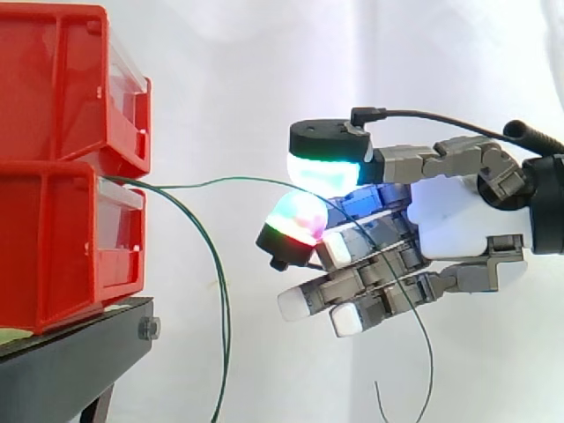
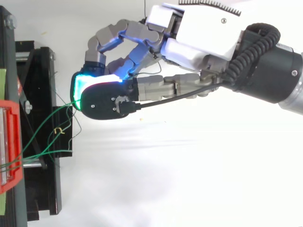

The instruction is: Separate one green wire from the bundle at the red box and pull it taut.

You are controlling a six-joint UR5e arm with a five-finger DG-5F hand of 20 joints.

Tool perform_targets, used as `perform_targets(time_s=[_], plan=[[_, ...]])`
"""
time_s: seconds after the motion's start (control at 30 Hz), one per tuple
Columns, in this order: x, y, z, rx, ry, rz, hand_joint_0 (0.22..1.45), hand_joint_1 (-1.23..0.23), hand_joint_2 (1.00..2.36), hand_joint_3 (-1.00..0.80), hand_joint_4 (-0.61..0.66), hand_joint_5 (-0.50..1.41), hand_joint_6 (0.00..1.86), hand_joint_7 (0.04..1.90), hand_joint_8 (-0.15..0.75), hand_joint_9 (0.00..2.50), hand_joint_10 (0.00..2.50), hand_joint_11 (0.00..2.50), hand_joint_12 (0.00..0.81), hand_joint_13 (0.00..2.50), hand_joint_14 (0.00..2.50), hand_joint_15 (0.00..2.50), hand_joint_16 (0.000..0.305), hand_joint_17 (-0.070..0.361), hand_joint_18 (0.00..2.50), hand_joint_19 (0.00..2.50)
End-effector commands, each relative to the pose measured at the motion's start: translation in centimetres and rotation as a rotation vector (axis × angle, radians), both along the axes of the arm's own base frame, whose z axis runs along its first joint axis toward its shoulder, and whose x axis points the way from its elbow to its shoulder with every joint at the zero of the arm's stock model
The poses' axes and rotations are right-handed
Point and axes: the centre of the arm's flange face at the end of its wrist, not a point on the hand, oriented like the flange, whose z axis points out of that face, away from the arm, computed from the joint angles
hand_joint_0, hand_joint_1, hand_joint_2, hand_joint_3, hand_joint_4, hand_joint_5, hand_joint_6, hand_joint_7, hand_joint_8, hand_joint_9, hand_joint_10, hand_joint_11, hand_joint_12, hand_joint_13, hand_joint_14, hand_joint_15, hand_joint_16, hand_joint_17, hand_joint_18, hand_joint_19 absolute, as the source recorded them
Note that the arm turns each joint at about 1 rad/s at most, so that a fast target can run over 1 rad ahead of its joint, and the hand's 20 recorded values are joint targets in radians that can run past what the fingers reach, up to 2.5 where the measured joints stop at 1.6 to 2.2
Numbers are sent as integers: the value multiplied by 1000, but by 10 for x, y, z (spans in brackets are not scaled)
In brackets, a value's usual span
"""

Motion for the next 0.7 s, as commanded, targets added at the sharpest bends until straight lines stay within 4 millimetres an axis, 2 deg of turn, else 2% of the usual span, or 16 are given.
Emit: perform_targets(time_s=[0.0,0.3,0.67], plan=[[0,1,-1,10,0,1,606,-764,1018,-201,160,-165,909,983,289,1091,24,726,347,712,14,377,51,115,736,558],[-1,8,-1,34,7,8,594,-720,1013,-311,189,-162,909,973,291,1103,26,732,349,736,16,388,51,116,753,570],[-2,11,-3,32,19,13,581,-687,1012,-338,191,-158,904,965,294,1108,23,706,353,752,14,383,52,116,765,571]])
